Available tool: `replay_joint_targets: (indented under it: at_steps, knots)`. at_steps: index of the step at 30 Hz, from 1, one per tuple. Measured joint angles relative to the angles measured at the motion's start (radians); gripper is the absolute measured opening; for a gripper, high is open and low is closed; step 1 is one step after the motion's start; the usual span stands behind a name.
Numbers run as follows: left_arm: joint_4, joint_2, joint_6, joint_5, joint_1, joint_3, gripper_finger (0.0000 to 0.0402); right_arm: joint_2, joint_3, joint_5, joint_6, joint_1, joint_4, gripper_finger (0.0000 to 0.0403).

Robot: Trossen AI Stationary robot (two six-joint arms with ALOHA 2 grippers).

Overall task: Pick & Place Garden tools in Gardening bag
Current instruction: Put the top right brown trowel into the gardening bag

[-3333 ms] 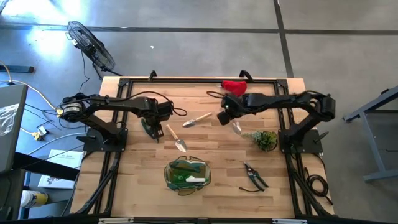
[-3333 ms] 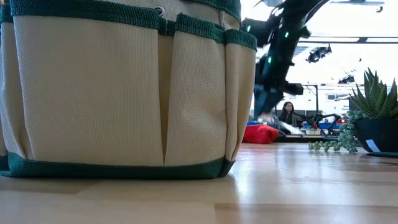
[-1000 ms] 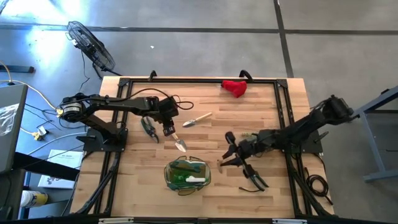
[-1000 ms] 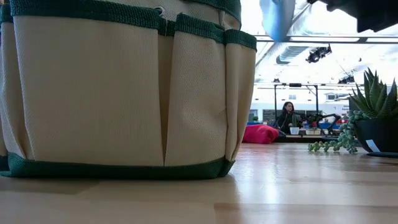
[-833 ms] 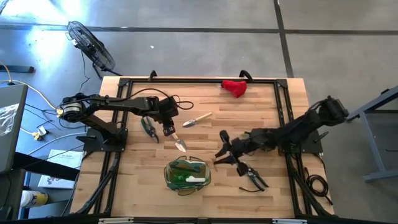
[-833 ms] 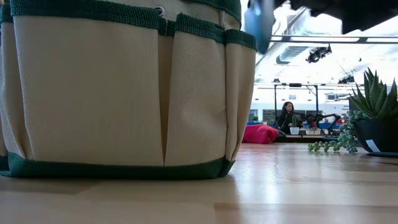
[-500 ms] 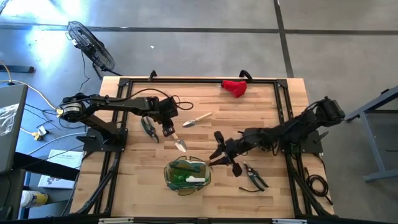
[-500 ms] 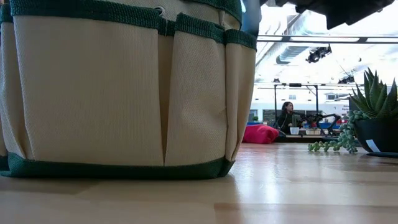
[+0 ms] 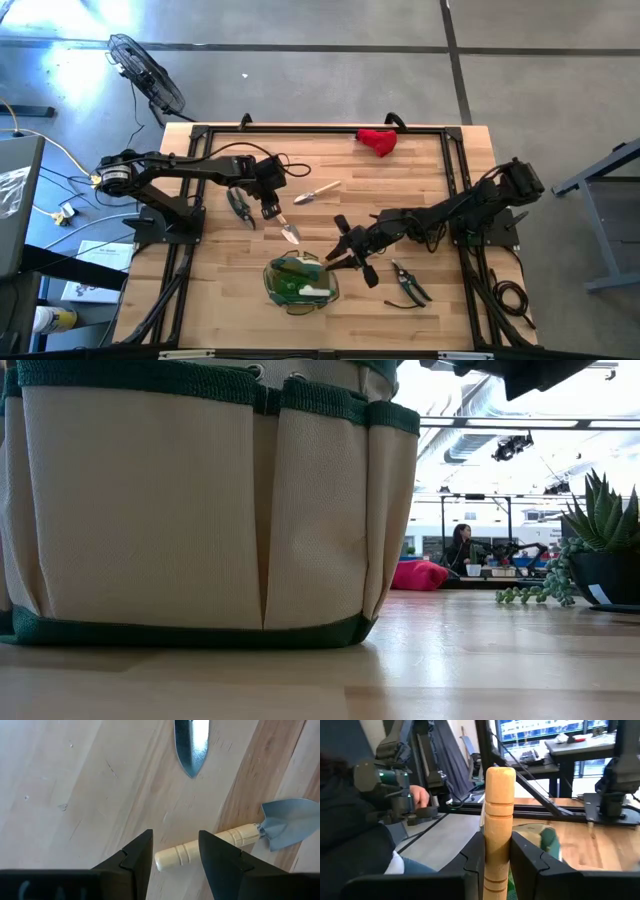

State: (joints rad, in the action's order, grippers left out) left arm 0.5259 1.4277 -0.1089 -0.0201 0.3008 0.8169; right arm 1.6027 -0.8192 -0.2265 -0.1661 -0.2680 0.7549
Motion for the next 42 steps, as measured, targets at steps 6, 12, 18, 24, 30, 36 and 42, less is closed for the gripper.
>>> replay_joint_targets:
  at_steps: [6, 12, 18, 24, 30, 36, 42]
  knots:
    - [0.005, 0.000, 0.000, -0.032, 0.000, 0.000, 0.0152, 0.028, -0.050, -0.040, -0.017, 0.002, -0.012, 0.0051]
    - [0.030, 0.000, 0.000, -0.045, 0.000, 0.000, 0.0152, 0.028, -0.074, -0.007, -0.030, -0.005, -0.026, 0.0051]
    - [0.032, 0.000, 0.000, -0.045, 0.000, 0.000, 0.0152, 0.027, -0.119, 0.036, -0.066, -0.037, -0.088, 0.0051]
    - [0.031, 0.000, 0.000, -0.045, 0.000, 0.000, 0.0152, 0.027, -0.134, 0.072, -0.069, -0.056, -0.127, 0.0051]
    - [0.030, 0.000, -0.009, -0.107, 0.000, 0.000, 0.0152, 0.036, -0.134, 0.105, -0.074, -0.060, -0.132, 0.0051]
    - [0.026, 0.000, -0.027, -0.156, 0.000, 0.000, 0.0152, 0.093, -0.134, 0.096, -0.104, -0.060, -0.106, 0.0051]
    - [0.030, 0.000, -0.031, -0.167, 0.000, 0.000, 0.0152, 0.104, -0.134, 0.113, -0.095, -0.062, -0.091, 0.0051]
